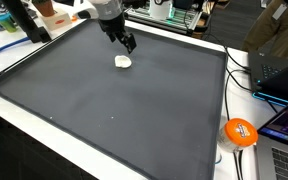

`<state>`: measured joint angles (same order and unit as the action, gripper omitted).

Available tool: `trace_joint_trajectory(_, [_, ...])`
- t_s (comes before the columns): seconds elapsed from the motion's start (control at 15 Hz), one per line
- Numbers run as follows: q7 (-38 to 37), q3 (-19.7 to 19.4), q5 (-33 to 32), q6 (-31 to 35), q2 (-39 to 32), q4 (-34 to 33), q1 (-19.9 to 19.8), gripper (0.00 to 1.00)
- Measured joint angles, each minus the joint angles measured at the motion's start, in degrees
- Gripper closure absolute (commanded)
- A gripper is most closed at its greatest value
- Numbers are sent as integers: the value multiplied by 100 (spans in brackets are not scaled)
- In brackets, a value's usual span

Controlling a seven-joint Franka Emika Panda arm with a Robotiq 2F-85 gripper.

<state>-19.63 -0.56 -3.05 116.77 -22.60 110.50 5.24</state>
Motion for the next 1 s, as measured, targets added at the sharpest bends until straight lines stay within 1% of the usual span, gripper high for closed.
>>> trace_joint_trajectory(0.27, [64, -1, 16, 1419, 372, 961, -91, 0])
trace_joint_trajectory(0.53, [71, 16, 16, 2819, 924, 1981, -94, 0])
trace_joint_trajectory(0.73, [83, 48, 27, 3559, 1303, 2540, -92, 0])
trace_joint_trajectory(0.87, [108, 84, 161, 3964, 1487, 2800, -92, 0])
trace_joint_trajectory(1.0, [169, 112, 336, 4149, 1627, 2966, -92, 0])
